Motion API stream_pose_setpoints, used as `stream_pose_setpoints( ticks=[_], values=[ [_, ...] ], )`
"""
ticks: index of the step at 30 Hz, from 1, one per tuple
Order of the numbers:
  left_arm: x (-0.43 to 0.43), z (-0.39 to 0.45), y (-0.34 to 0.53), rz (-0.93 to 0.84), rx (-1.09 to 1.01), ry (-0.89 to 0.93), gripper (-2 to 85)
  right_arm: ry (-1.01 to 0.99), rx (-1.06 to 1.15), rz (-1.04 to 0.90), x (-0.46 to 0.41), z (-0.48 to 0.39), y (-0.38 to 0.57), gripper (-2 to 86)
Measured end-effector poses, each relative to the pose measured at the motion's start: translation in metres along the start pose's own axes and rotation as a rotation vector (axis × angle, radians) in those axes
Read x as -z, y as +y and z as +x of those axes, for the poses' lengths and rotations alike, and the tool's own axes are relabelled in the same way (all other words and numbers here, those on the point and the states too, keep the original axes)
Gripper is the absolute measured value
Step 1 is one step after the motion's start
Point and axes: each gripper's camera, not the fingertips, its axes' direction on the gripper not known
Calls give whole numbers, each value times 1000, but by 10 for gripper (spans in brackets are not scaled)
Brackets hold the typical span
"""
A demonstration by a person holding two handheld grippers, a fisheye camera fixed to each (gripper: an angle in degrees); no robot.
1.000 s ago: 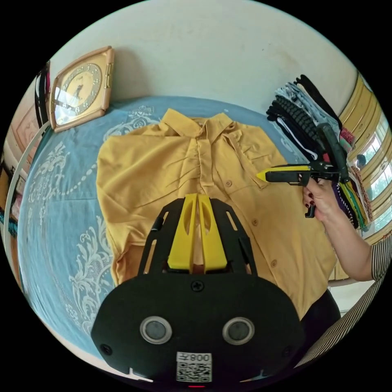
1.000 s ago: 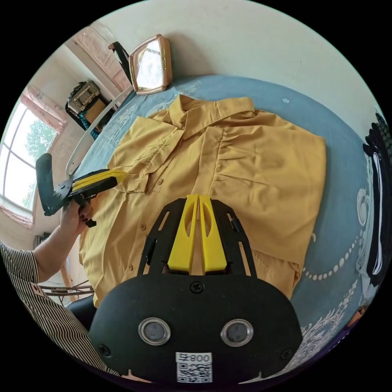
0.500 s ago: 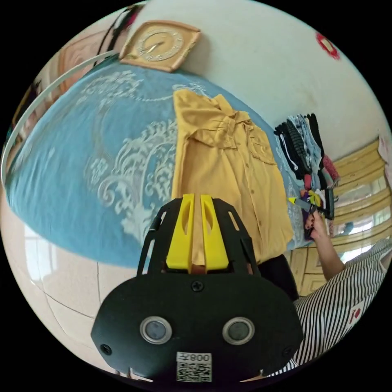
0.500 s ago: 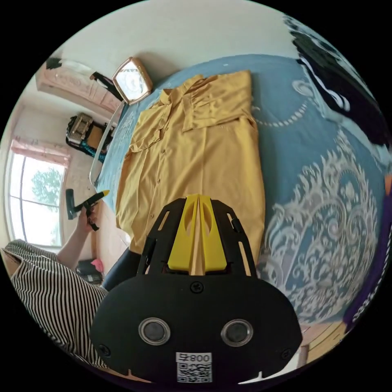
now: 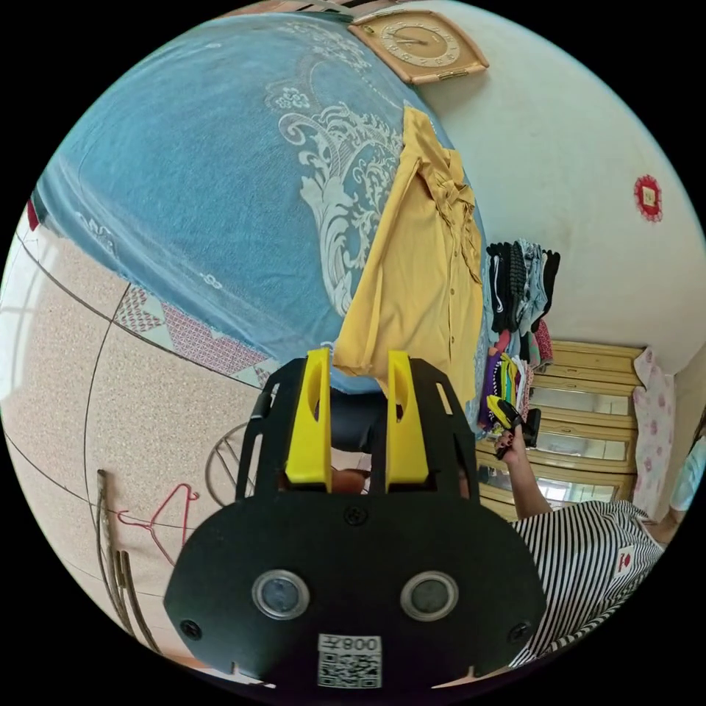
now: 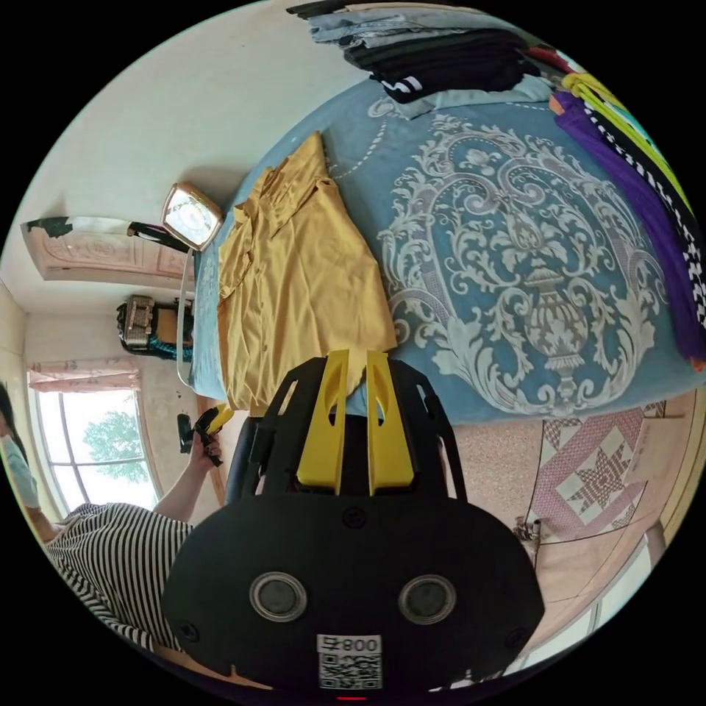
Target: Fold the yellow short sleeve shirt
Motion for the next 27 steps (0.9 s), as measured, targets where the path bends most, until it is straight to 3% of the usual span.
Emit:
stream_pose_setpoints(
  ticks=[16,27],
  values=[
    [-17,-42,11,-121,-27,-49,65,164,-20,-114,-32,67,0,88],
    [-12,-73,25,-137,16,-5,31,222,-32,-83,-29,83,15,77]
  ],
)
